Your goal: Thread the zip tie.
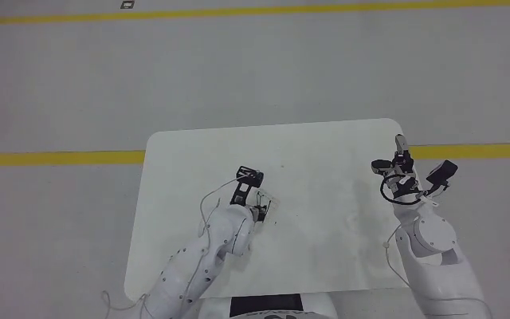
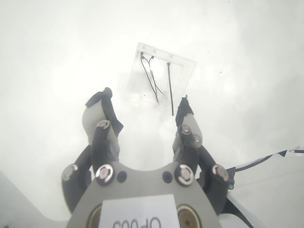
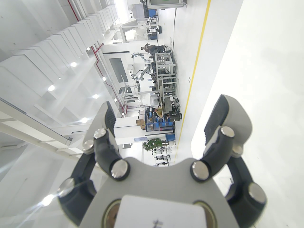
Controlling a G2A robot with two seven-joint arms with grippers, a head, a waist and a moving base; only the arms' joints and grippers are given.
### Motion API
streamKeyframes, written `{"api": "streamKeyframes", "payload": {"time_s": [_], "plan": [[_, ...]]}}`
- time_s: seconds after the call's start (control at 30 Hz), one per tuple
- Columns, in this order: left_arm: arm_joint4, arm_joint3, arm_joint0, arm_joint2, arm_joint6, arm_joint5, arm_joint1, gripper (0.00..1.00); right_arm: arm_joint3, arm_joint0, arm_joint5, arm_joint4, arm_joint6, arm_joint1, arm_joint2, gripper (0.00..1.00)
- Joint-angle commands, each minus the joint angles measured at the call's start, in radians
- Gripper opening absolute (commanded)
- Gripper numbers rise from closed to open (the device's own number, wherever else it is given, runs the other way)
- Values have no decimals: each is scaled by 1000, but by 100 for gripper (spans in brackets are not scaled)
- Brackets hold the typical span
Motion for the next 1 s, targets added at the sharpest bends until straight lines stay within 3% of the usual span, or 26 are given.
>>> {"api": "streamKeyframes", "payload": {"time_s": [0.0,0.27,0.5,0.97], "plan": [[-6,13,-4,1,10,0,-5,28,0,0,0,0,0,0,0,100],[-73,96,-49,15,67,-2,-23,22,0,0,0,0,0,0,0,100],[-95,165,-84,20,78,0,-33,19,0,0,0,0,0,0,0,100],[-100,226,-106,15,68,0,-50,10,0,0,0,0,0,0,0,100]]}}
